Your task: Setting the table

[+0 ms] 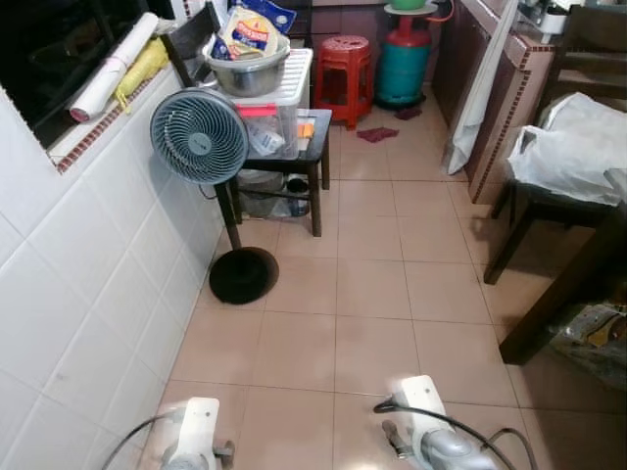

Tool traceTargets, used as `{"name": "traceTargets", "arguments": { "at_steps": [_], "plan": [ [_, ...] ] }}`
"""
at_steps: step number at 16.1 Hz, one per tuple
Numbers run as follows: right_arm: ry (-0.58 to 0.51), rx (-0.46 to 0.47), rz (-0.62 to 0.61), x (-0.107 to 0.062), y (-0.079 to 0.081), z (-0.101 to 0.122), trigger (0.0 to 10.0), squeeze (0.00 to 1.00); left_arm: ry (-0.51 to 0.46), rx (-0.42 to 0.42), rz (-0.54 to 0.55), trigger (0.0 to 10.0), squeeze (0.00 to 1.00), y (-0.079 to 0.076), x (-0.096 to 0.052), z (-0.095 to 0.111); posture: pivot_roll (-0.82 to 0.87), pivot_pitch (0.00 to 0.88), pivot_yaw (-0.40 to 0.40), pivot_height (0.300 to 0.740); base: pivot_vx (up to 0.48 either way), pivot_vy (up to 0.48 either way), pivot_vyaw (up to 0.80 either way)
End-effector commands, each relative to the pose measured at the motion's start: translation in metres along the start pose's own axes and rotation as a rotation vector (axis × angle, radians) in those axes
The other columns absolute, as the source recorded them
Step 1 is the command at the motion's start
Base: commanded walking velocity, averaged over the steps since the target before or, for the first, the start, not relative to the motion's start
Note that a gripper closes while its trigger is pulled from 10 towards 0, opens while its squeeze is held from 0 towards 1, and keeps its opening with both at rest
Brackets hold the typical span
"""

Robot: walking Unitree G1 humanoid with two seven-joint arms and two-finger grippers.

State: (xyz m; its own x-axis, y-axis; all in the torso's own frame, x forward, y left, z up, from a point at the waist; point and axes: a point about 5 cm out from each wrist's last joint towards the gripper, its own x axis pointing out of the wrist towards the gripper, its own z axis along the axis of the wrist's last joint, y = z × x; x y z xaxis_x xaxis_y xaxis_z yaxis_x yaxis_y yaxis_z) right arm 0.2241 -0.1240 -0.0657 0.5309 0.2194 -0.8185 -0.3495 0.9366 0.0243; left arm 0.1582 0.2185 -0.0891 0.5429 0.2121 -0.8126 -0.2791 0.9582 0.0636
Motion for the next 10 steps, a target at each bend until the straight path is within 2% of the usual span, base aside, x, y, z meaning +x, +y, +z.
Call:
{"name": "traceTargets", "arguments": {
  "at_steps": [1, 5, 7, 10],
  "plan": [
    [-0.033, -0.075, 0.021, 0.001, 0.001, 0.016, 10.0, 0.0, 0.088, -0.056, 0.046, 10.0, 0.0, 0.01, -0.006, -0.027, 0.07, 0.0, -0.1, 0.74, 0.0, 0.0, 0.0],
    [-0.034, -0.072, 0.014, 0.002, 0.003, 0.022, 10.0, 0.0, 0.073, -0.038, 0.04, 10.0, 0.0, 0.009, -0.004, -0.02, 0.07, 0.0, -0.099, 0.74, 0.0, 0.0, 0.0],
    [-0.063, -0.123, 0.02, 0.002, 0.006, 0.028, 10.0, 0.0, 0.045, -0.033, 0.018, 10.0, 0.0, 0.007, -0.003, -0.014, 0.06, 0.0, -0.093, 0.74, 0.0, 0.0, 0.0],
    [-0.052, -0.104, -0.02, 0.001, -0.002, 0.021, 10.0, 0.0, 0.017, 0.031, -0.039, 10.0, 0.0, 0.0, -0.001, -0.004, 0.03, 0.0, -0.054, 0.74, 0.0, 0.0, 0.0]
  ]
}}
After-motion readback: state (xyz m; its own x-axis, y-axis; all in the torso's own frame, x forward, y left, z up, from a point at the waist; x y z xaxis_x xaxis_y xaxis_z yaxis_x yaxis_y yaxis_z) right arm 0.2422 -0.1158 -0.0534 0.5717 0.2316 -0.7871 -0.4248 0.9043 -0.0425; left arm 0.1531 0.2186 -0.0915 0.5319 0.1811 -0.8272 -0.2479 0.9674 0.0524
